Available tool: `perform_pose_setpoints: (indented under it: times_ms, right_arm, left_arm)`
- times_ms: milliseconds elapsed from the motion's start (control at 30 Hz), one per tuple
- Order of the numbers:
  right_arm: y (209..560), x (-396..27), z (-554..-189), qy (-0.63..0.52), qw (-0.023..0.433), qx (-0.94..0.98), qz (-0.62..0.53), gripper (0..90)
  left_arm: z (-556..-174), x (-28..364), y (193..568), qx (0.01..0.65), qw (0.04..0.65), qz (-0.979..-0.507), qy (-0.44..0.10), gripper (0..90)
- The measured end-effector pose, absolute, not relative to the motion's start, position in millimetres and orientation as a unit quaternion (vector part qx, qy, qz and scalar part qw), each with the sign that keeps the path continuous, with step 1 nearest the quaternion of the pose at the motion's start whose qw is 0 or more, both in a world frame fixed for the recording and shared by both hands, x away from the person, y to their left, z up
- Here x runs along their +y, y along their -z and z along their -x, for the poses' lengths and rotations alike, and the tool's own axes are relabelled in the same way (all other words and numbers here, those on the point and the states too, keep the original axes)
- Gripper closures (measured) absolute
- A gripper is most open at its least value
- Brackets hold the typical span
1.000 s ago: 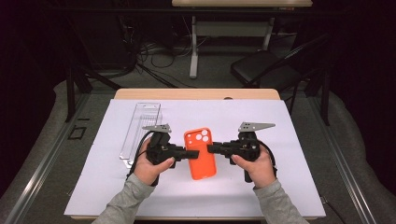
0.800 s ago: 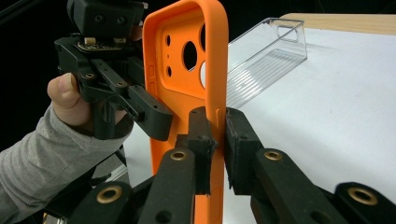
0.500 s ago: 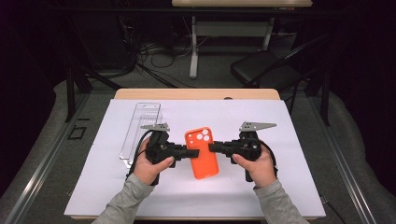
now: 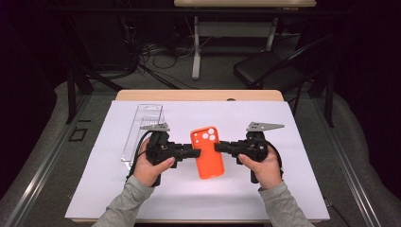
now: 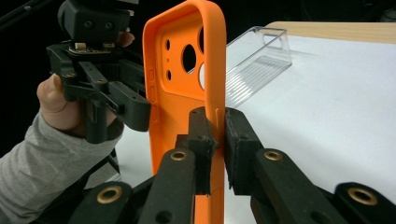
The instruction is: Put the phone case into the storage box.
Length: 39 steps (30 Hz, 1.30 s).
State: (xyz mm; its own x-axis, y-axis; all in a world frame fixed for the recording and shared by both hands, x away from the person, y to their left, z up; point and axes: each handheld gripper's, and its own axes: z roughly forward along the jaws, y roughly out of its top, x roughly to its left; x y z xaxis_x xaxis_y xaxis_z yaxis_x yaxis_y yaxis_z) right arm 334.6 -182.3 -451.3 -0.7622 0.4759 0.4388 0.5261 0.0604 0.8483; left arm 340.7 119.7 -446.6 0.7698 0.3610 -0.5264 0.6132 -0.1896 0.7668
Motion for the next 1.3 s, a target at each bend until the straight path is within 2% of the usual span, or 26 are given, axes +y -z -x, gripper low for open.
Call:
perform_pose_setpoints:
  times_ms: [333,567,833,1033,1300]
  right_arm:
    - [451,-188,-336,0.591,0.005,-0.725,0.355,82.2]
    - [450,-191,-336,0.591,-0.002,-0.721,0.362,82.2]
    - [450,-193,-337,0.589,-0.005,-0.720,0.366,82.1]
    - [450,-194,-337,0.590,-0.006,-0.720,0.366,82.2]
    - [449,-195,-337,0.589,-0.012,-0.718,0.371,82.1]
  left_arm:
    - [-342,127,442,0.325,0.562,-0.754,0.100,52.0]
    - [-343,130,441,0.333,0.557,-0.755,0.098,50.2]
    - [-345,132,442,0.336,0.551,-0.759,0.084,50.5]
    - [-349,136,444,0.342,0.551,-0.758,0.070,54.5]
    - [-351,141,444,0.352,0.549,-0.755,0.069,53.4]
